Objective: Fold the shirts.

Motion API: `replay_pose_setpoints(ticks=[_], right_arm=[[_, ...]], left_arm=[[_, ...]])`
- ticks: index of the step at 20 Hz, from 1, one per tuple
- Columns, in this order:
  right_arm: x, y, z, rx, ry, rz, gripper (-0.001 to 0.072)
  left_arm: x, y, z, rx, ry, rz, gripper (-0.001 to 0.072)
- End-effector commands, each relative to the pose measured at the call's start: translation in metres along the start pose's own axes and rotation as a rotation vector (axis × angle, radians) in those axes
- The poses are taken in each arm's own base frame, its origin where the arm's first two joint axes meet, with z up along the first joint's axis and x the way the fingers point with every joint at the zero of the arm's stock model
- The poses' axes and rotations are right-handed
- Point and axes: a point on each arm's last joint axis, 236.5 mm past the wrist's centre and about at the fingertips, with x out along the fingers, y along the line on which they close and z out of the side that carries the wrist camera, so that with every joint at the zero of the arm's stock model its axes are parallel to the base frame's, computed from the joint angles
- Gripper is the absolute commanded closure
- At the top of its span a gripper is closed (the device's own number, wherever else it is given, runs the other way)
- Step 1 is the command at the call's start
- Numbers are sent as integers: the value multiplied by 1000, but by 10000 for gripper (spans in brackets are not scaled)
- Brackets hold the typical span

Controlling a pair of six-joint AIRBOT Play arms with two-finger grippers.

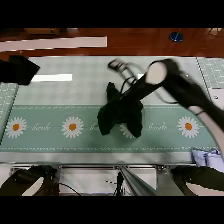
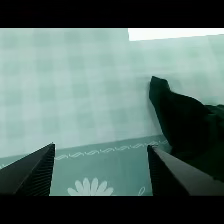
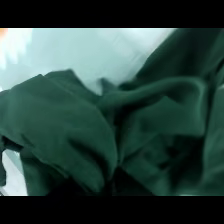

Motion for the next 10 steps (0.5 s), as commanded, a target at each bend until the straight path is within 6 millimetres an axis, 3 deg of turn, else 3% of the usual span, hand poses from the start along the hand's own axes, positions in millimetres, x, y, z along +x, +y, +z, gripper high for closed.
replay_pose_setpoints(ticks=[1,2,4,6,8,10], right_arm=[[56,9,-25,-105,169,-54,387],[48,1,-24,-100,161,-84,349],[7,-33,-14,-81,99,-214,306],[-53,-76,-5,-19,-14,-378,179],[-120,-122,-13,99,-124,-516,169],[-171,-159,-36,232,-201,-575,169]], left_arm=[[34,4,-44,-5,129,6,32],[43,6,-56,1,163,11,32],[61,10,-85,67,247,14,32],[76,12,-117,128,335,0,34],[88,-1,-155,161,434,-85,35],[99,-25,-185,132,502,-197,35]])
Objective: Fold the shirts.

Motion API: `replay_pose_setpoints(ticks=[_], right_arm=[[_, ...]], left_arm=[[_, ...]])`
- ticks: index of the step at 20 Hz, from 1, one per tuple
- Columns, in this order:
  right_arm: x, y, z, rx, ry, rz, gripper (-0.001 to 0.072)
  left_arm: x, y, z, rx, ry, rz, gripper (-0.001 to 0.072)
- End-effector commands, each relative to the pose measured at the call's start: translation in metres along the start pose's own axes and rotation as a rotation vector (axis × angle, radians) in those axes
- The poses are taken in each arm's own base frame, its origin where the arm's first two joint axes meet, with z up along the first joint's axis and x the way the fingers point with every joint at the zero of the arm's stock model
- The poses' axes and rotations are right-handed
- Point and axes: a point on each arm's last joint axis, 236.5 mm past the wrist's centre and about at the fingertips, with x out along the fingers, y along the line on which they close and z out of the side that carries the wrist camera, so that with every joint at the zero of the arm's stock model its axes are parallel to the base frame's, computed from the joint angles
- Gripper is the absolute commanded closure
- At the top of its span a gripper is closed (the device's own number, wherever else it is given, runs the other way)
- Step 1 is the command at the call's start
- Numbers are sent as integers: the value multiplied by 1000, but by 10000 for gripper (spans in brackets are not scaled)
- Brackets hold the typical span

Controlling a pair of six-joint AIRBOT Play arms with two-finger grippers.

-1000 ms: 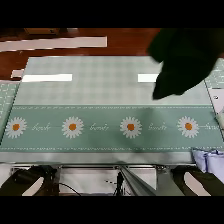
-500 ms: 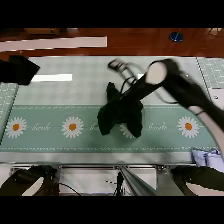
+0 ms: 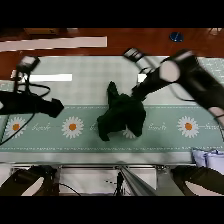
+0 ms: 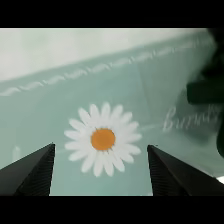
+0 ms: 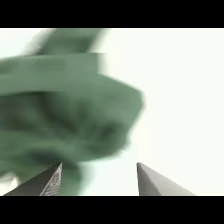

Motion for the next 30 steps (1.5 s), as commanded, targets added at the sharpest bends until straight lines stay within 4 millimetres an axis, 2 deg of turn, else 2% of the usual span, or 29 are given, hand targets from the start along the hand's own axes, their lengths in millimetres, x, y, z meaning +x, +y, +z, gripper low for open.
replay_pose_setpoints(ticks=[1,2,4,6,8,11,14,17,22,26,30], right_arm=[[-57,-102,-24,224,-80,-184,169],[-63,-123,-37,299,-79,-194,165],[-64,-149,-60,416,-66,-165,165],[-56,-166,-82,522,-64,-114,165],[-41,-170,-106,602,-40,-55,165],[-10,-157,-144,674,34,33,165],[16,-134,-166,693,88,112,165],[32,-117,-167,733,71,173,165],[46,-95,-162,788,42,264,165],[54,-80,-170,811,67,307,165],[59,-69,-175,826,80,340,166]], left_arm=[[40,-41,-37,19,103,-195,35],[48,-55,-40,-2,101,-260,33],[63,-73,-50,-56,124,-349,12],[77,-88,-65,-99,183,-426,-13],[89,-104,-71,-134,218,-510,-13],[100,-127,-55,-204,201,-634,-13],[119,-134,-51,-225,204,-684,-13],[127,-145,-60,-202,242,-739,-13],[126,-175,-75,-104,269,-768,-13],[118,-191,-71,-122,258,-817,-13],[119,-192,-68,-90,233,-824,-13]])
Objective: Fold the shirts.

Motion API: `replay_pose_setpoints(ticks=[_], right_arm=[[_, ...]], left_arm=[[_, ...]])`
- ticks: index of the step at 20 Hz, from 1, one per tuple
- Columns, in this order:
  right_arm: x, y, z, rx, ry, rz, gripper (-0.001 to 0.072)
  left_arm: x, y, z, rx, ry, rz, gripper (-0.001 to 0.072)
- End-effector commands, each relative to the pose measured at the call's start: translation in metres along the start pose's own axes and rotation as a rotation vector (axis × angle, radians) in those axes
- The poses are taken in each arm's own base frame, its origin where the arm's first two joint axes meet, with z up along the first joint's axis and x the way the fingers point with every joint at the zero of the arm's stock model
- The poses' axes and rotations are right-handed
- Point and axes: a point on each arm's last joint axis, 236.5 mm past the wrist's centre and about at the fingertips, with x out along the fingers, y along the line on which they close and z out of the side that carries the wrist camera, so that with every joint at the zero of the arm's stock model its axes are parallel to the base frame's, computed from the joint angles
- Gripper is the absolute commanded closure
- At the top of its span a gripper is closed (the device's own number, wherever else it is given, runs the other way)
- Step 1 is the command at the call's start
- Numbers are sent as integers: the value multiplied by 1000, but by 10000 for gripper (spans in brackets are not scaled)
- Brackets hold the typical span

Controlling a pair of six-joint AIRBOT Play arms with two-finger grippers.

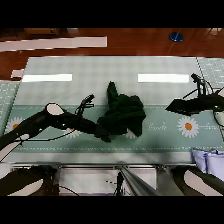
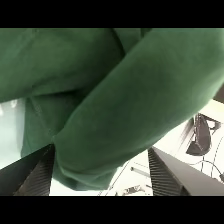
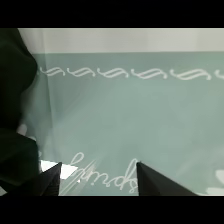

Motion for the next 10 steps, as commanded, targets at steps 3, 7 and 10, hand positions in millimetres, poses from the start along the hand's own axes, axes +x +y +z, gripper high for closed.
replay_pose_setpoints(ticks=[3,7,10], right_arm=[[6,6,-5,15,7,38,166],[5,23,0,31,-14,105,166],[12,40,-3,-55,1,129,165]], left_arm=[[10,4,7,24,-29,24,-13],[33,13,-2,-2,13,46,573],[33,12,-5,-61,30,35,670]])
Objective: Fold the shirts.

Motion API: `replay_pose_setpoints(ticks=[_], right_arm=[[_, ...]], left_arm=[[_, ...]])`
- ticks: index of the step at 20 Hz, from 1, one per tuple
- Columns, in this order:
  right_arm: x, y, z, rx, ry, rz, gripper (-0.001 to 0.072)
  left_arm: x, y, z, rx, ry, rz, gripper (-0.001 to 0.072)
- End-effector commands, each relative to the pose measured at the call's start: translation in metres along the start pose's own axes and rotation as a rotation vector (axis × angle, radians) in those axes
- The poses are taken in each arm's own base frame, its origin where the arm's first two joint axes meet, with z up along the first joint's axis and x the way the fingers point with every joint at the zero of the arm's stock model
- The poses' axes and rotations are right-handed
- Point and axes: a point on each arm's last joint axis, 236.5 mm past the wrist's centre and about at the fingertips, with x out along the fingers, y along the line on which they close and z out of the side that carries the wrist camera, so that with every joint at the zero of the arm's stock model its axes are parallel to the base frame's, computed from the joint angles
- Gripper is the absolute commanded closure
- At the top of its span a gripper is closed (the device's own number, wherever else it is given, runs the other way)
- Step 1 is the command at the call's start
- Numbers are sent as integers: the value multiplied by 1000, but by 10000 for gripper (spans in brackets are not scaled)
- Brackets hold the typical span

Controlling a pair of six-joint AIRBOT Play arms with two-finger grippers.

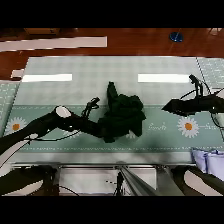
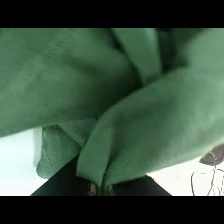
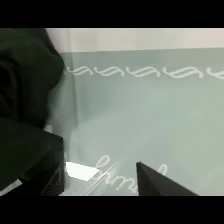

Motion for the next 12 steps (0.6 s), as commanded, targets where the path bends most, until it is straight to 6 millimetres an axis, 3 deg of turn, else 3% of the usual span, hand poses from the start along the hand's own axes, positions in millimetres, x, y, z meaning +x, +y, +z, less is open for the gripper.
replay_pose_setpoints(ticks=[1,6,9,12], right_arm=[[14,22,-7,-79,40,46,165],[59,43,-37,-203,205,73,165],[81,47,-37,-217,210,74,164],[95,65,-30,-229,173,121,164]], left_arm=[[3,0,-4,-44,22,-9,670],[-3,-6,-12,-61,61,-52,670],[-4,-9,-15,-63,77,-66,670],[-5,-11,-17,-63,87,-73,670]])
